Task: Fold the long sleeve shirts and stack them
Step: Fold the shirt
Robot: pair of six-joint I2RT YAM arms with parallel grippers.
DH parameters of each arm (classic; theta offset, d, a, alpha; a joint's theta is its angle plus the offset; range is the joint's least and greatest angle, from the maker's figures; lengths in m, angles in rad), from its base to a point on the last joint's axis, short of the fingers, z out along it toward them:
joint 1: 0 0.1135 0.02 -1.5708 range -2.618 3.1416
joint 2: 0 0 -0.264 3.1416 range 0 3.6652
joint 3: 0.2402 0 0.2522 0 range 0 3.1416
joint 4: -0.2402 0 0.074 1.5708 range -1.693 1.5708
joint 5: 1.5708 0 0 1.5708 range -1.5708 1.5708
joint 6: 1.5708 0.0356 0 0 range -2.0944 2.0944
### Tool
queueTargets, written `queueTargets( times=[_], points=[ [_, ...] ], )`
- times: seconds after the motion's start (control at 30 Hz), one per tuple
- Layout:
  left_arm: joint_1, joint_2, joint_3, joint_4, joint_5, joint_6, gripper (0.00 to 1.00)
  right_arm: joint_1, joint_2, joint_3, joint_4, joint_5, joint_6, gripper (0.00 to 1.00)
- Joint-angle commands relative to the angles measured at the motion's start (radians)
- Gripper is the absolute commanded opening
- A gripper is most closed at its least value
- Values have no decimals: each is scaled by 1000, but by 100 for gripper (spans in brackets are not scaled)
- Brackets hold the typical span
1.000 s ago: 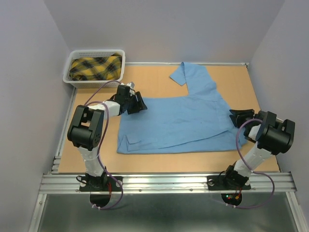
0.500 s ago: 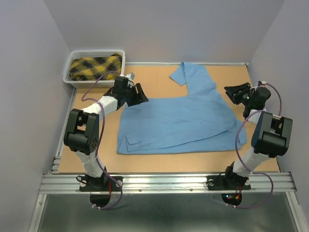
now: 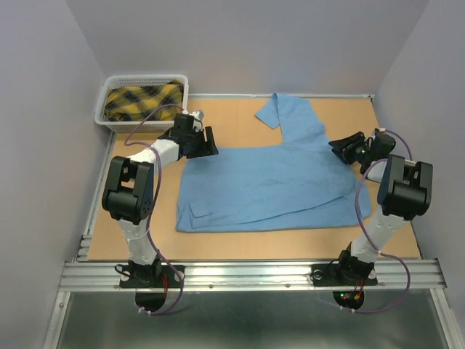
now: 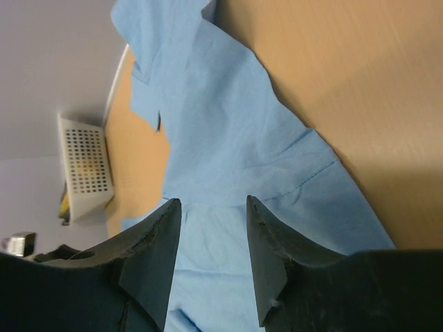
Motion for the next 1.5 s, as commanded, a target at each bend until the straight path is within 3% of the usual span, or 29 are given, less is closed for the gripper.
queueTargets(
  times=[0.0,0.13,0.4,0.6,0.73,1.13,1.23,1.3,1.37,1.47],
  points=[
    [37,-61,121,-98,-182,249,77,-6,-110,135,-247,104,-238,49],
    [47,-1,217,-198,-304,408,83,-6,-208,178,-479,245,-417,62],
    [48,139,337,-273,-321,592,85,26,-306,175,-619,414,-490,82],
    [47,249,444,-331,-212,601,80,52,-350,161,-638,431,-499,84],
    [48,278,469,-353,-166,592,68,55,-387,143,-635,443,-485,84],
    [47,343,498,-393,-140,583,61,80,-427,113,-636,452,-484,84],
    [47,361,501,-409,-126,580,56,83,-426,119,-636,454,-484,84],
    [48,367,498,-420,-115,578,45,86,-423,129,-636,463,-496,84],
    [47,372,491,-429,-106,577,26,89,-409,141,-638,469,-523,84],
    [48,367,477,-429,-94,578,19,92,-365,182,-641,471,-569,84]
  ],
)
